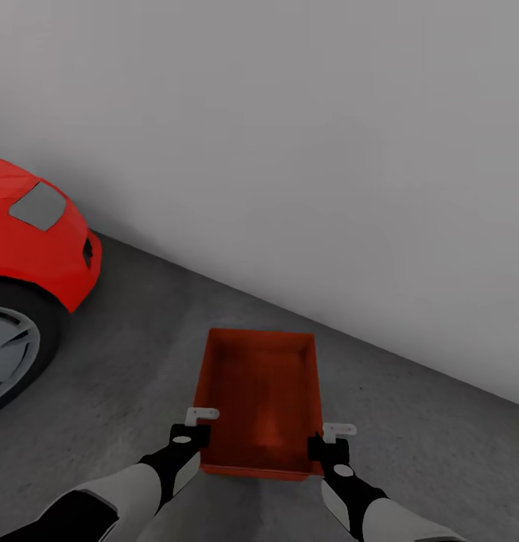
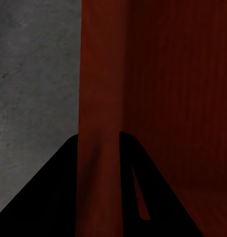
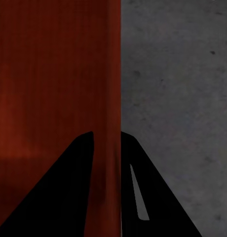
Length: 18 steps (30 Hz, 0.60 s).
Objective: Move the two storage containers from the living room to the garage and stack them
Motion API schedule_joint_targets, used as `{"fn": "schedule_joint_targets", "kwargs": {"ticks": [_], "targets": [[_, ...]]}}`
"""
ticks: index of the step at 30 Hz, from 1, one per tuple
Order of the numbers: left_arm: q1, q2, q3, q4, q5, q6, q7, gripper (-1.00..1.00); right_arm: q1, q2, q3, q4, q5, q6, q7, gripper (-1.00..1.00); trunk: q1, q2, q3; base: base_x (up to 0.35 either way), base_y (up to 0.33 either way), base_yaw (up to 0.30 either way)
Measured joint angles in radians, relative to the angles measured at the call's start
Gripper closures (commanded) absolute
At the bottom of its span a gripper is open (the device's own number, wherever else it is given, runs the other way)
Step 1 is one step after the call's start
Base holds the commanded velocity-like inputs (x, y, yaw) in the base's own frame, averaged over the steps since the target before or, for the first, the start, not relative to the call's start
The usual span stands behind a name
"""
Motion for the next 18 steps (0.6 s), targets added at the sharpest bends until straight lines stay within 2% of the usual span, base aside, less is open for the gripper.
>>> {"fn": "schedule_joint_targets", "kwargs": {"ticks": [13,18], "targets": [[0.000,0.000,-0.002,0.001,0.004,0.001,0.000,1.00,0.000,0.000,0.000,0.000,0.001,0.003,0.000,1.00,0.000,0.000,0.000,0.000,0.000,0.000],[0.000,0.000,-0.003,0.002,0.005,0.001,0.000,1.00,0.000,0.000,0.000,0.000,0.001,0.004,0.000,1.00,0.019,-0.035,-0.016,0.000,0.000,0.000]]}}
